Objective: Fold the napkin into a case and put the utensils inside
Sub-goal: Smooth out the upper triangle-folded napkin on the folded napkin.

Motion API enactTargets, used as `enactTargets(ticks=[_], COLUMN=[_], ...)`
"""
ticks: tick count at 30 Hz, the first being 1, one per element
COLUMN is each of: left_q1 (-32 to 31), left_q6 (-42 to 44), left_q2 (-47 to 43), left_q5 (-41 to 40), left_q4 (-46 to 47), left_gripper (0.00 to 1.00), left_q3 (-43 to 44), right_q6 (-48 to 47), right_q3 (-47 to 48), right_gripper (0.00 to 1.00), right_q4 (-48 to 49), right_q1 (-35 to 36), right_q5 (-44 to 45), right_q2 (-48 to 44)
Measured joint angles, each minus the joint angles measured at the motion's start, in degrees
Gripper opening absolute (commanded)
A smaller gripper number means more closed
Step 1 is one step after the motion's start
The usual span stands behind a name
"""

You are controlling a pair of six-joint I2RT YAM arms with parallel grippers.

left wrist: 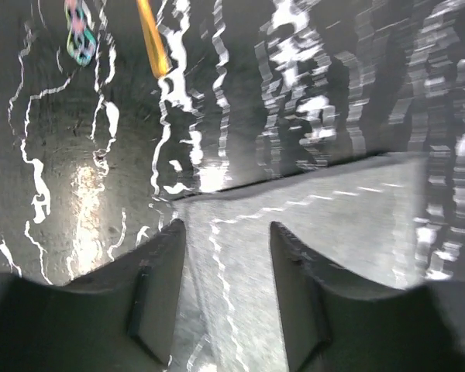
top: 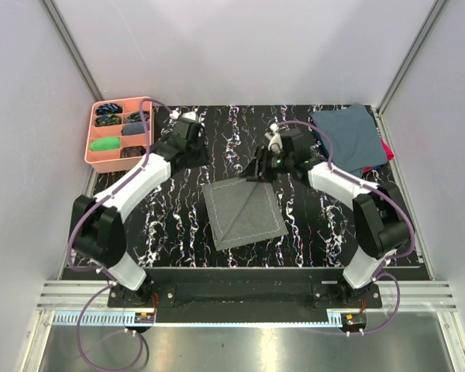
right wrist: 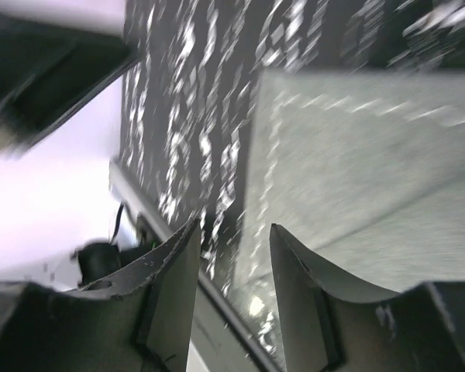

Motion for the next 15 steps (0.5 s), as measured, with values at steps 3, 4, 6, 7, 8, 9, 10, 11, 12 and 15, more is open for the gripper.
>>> enactTargets(ticks=[3, 4, 6, 7, 8, 9, 10, 11, 12, 15], left_q1=[-1.3, -2.2, -4.9, -6.2, -7.3, -8.7, -9.7, -10.5, -10.9, -11.6], left_q6=[-1.8, -2.6, -4.2, -5.0, -5.6, -6.1, -6.7, -7.1, -7.5, -8.4], left_q2=[-5.3, -7.1, -10.3, -11.1, -11.6, -11.9, -12.0, -11.9, -11.9, -11.9], left_q5=[2.7, 3.8, 6.3, 7.4, 8.3, 9.1, 9.8, 10.3, 10.6, 11.6], left_q4=[2.6, 3.9, 5.9, 7.0, 8.0, 9.0, 9.6, 9.8, 10.1, 11.9], left_gripper=[0.13, 0.11, 0.08, 0.07, 0.06, 0.05, 0.04, 0.03, 0.03, 0.02], left_q3=[-3.0, -5.2, -10.6, -13.3, -15.5, -18.2, -20.6, -22.5, -24.2, -27.6], right_q6=[-1.0, -1.4, -1.6, -1.9, -1.9, -2.0, -2.0, -2.0, -2.0, -2.0], right_q3=[2.4, 3.6, 6.1, 7.1, 8.2, 9.2, 10.2, 11.0, 11.7, 12.7], right_gripper=[0.43, 0.41, 0.35, 0.32, 0.31, 0.30, 0.29, 0.28, 0.27, 0.26], right_q4=[-1.6, -2.1, -2.7, -2.9, -3.1, -3.5, -3.7, -3.8, -3.8, -3.7], right_q1=[-3.5, -4.4, -5.9, -6.3, -6.7, -6.9, -7.1, -7.1, -7.2, -7.4], right_q5=[0.7, 0.9, 0.9, 1.0, 1.0, 0.9, 0.8, 0.7, 0.5, -0.3], right_q2=[1.3, 2.5, 5.5, 6.9, 8.5, 10.1, 11.6, 13.1, 14.5, 17.6])
